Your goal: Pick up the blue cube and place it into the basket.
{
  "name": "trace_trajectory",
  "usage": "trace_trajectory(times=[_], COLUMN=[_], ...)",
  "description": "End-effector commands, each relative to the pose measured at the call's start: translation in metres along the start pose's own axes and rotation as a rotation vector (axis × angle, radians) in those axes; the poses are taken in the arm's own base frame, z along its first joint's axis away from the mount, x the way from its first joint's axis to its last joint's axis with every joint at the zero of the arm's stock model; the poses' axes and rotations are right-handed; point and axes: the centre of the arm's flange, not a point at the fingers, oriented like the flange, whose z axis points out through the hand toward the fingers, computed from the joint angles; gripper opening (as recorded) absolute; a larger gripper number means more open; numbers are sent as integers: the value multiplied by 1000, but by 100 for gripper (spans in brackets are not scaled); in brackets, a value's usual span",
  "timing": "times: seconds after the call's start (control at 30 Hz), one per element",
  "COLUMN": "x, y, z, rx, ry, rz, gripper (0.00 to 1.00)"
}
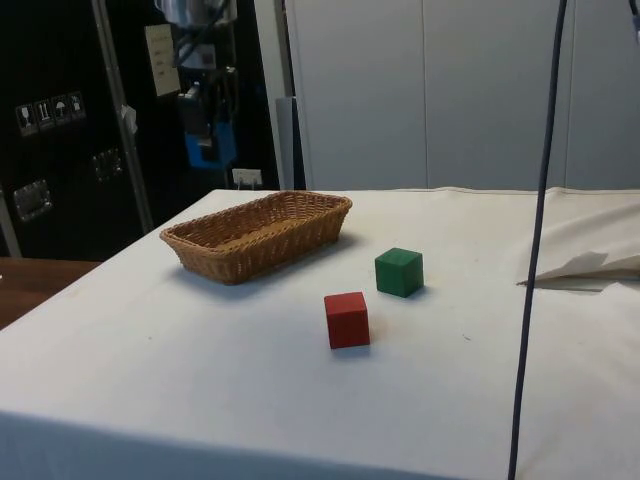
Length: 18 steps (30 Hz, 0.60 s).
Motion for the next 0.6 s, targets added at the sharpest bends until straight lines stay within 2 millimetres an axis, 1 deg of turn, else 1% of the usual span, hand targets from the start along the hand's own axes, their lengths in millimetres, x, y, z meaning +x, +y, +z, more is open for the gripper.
trace_trajectory(times=[0.0, 0.03, 0.07, 0.17, 0.2, 0.3, 0.33, 0.4, 0.57], x=[0, -1, -1, -2, -2, -3, -2, -4, -5], y=[5, 9, 7, 18, 25, 34, 31, 43, 60], z=[3, 5, 4, 10, 13, 17, 15, 20, 29], rx=[7, 6, -4, 5, 5, 8, -3, 9, 14], ry=[5, 4, -3, 2, 2, 2, -6, 2, -4], rz=[1, 2, 2, 3, 6, 8, 8, 11, 16], gripper=[1, 1, 1, 1, 1, 1, 1, 1, 1])
